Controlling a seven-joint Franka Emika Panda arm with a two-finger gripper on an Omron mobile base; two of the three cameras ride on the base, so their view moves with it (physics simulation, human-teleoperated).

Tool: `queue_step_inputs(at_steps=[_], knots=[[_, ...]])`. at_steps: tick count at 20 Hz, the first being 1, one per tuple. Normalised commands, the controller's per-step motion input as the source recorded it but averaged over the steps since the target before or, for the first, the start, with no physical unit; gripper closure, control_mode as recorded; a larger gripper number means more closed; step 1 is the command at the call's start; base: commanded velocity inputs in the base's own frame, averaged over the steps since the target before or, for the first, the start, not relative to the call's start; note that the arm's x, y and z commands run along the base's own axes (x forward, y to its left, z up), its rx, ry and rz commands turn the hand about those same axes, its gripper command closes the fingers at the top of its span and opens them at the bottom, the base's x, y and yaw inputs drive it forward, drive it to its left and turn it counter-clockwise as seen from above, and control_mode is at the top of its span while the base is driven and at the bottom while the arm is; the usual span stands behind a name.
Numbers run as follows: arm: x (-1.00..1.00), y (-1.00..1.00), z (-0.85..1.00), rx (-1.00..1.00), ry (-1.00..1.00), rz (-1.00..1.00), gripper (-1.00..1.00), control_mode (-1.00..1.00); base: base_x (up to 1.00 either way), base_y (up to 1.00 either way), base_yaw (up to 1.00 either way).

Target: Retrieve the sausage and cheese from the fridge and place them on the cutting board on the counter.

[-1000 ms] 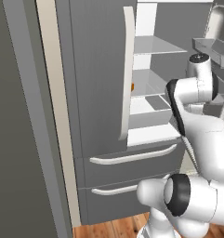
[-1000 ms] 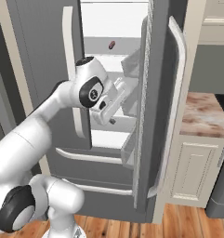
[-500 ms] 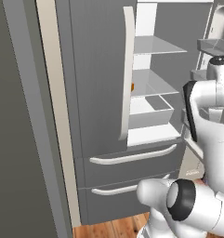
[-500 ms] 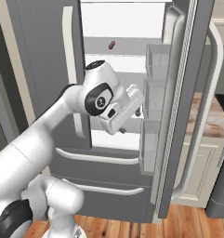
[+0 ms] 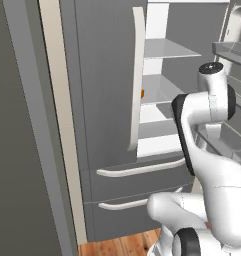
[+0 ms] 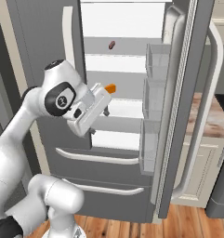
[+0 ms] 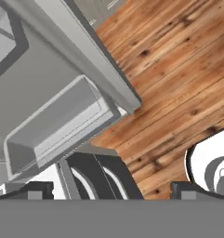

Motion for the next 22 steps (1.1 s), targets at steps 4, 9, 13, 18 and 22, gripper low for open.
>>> queue_step_inputs(at_steps=[4, 9, 13, 18, 22], knots=[[-0.37, 0.25, 0.01, -0.13, 0.17, 0.58, -1.00, -1.00, 0.00, 0.00, 0.00], [-0.54, 0.01, 0.00, -0.16, 0.12, 0.66, -1.00, -1.00, 0.00, 0.00, 0.00], [-0.38, 0.21, 0.00, -0.18, 0.14, 0.65, -1.00, -1.00, 0.00, 0.00, 0.00], [-0.04, 0.42, 0.00, -0.14, 0.18, 0.60, -1.00, -1.00, 0.00, 0.00, 0.00], [0.00, 0.40, 0.00, -0.10, 0.18, 0.46, -1.00, -1.00, 0.00, 0.00, 0.00]])
